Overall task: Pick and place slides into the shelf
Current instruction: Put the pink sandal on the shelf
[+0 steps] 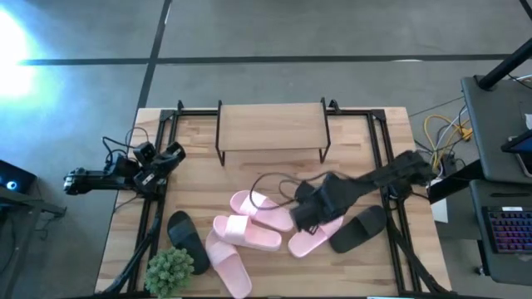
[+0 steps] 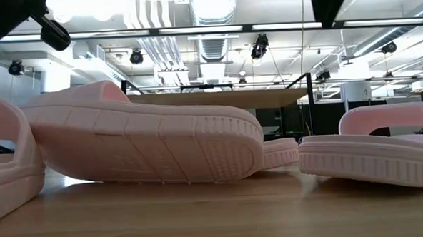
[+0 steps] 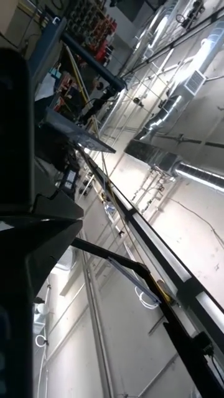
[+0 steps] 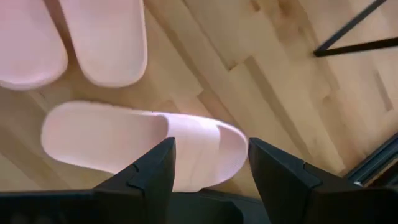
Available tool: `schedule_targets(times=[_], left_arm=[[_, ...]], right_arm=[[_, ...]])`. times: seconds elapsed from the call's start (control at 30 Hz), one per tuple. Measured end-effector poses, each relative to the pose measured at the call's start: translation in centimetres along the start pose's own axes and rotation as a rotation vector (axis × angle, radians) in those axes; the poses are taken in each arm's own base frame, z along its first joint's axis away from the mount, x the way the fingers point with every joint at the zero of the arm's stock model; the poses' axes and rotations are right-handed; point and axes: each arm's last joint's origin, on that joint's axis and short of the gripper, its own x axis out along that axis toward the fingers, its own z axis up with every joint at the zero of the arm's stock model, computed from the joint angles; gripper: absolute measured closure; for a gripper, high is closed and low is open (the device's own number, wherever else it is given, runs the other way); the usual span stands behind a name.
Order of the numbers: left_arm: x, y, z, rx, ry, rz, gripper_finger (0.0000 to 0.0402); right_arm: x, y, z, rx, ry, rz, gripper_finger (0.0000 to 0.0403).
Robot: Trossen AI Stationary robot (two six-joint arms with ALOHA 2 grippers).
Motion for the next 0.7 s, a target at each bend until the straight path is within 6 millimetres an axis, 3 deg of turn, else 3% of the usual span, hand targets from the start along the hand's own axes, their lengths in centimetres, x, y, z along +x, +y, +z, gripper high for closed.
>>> schedule_targets(times=[0.2, 0.47, 0.7], left_arm=[[0.0, 0.3, -0.4, -0.006, 0.047, 0.028, 0.0402], [0.0, 0.3, -0.5, -0.008, 0.050, 0.030, 0.0402], [0.0, 0.3, -0.4, -0.057, 0.048, 0.031, 0.0402]], right_arm=[[3.6, 3.4, -0.7, 0.084, 0.059, -0.095, 0.0209], [9.3, 6.6, -1.1, 0.219, 0.335, -0.167, 0.0209], [10.1, 7.5, -1.9, 0.336, 0.348, -0.212, 0.0209]])
